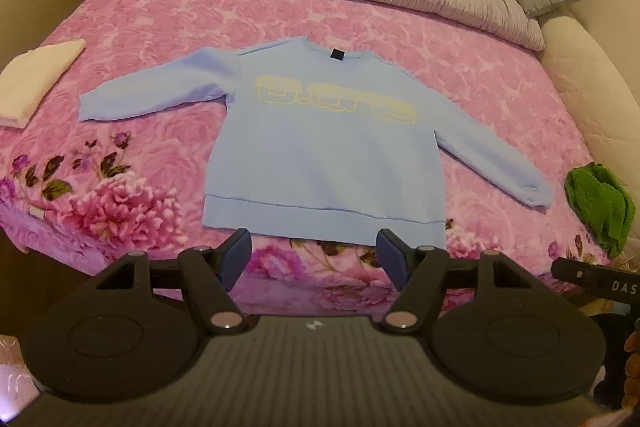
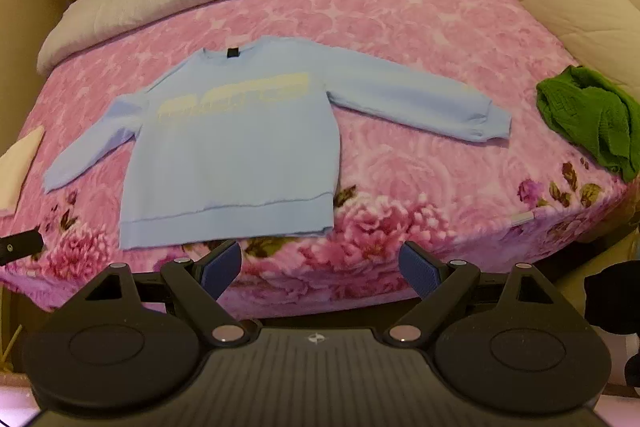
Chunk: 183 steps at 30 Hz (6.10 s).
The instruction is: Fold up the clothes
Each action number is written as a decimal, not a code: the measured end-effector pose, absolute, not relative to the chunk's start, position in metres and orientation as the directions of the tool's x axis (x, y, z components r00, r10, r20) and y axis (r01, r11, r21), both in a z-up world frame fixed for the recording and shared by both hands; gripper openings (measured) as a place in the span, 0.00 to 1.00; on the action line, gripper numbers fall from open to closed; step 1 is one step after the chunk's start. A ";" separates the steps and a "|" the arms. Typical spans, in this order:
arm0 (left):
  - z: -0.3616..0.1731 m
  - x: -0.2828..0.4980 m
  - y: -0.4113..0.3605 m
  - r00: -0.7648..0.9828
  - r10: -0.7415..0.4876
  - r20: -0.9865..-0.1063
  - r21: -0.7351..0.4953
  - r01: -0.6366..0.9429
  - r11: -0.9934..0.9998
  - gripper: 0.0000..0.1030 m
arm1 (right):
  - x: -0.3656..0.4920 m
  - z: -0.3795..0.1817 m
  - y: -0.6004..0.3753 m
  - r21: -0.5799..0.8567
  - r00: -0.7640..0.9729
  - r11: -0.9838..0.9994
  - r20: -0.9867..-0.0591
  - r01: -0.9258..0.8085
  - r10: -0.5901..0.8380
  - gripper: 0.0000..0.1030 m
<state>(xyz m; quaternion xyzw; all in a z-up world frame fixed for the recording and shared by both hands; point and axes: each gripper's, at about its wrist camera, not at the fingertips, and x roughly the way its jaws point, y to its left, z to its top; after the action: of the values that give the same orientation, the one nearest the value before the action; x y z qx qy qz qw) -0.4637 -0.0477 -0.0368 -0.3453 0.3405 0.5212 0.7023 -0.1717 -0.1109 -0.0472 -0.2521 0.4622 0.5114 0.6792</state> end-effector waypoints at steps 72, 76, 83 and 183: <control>-0.260 -0.729 0.287 0.295 0.565 -0.771 -0.592 -0.659 -0.464 0.53 | -0.162 -0.192 0.156 0.082 0.090 0.648 -0.970 -0.758 0.228 0.86; -0.305 -0.776 0.293 0.202 0.612 -0.765 -0.607 -0.544 -0.579 0.48 | -0.176 -0.224 0.181 0.024 0.127 0.642 -0.974 -0.766 0.188 0.86; -0.358 -0.823 0.291 0.080 0.679 -0.730 -0.660 -0.339 -0.670 0.48 | -0.196 -0.263 0.210 -0.036 0.139 0.610 -0.983 -0.791 0.122 0.86; -0.312 -0.360 0.285 0.319 0.169 -0.933 -0.245 -0.904 0.350 0.38 | 0.133 -0.378 -0.030 0.655 0.324 0.750 -0.732 0.092 0.600 0.45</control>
<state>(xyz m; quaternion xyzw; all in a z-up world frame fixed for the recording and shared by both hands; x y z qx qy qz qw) -0.3595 0.2849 -0.3117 -0.4196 0.4379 0.3860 0.6951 0.1332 -0.0301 -0.3781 0.3107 0.5566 0.1687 0.7518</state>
